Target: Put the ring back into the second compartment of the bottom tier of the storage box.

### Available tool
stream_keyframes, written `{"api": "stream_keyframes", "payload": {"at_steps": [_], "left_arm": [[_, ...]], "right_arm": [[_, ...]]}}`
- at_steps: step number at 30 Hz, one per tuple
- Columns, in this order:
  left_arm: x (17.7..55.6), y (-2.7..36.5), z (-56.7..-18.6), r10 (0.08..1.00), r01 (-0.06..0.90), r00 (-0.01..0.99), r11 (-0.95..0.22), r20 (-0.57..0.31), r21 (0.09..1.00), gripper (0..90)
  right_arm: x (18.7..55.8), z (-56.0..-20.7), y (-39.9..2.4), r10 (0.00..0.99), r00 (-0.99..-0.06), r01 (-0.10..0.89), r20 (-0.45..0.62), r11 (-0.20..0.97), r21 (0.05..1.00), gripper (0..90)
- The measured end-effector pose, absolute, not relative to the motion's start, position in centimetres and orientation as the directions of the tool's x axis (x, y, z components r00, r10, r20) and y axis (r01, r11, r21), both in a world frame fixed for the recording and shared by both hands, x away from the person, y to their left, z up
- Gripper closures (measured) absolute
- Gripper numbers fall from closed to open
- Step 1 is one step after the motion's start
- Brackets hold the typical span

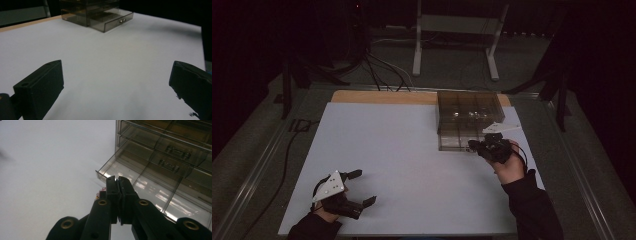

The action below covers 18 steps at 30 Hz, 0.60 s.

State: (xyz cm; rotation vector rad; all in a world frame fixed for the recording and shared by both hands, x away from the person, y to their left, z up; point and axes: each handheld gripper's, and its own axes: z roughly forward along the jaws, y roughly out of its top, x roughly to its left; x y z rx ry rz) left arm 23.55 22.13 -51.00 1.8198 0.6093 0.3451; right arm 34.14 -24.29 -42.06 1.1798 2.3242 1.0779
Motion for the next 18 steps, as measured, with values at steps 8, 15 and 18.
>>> {"api": "stream_keyframes", "payload": {"at_steps": [8,15,18], "left_arm": [[23.5,22.1,-51.0,0.562,0.232,0.825,-0.248,-0.056,0.941,0.7],[23.5,22.1,-51.0,0.563,0.232,0.825,-0.251,-0.053,0.94,0.6],[23.5,22.1,-51.0,0.564,0.233,0.823,-0.244,-0.058,0.941,0.6]], "right_arm": [[34.9,-42.3,-24.4,0.801,-0.596,0.563,0.057,0.366,0.741,88.1],[35.8,-42.4,-24.7,0.814,-0.578,0.577,0.057,0.358,0.734,88.1],[36.3,-42.4,-24.9,0.82,-0.569,0.582,0.06,0.35,0.734,88.1]]}}
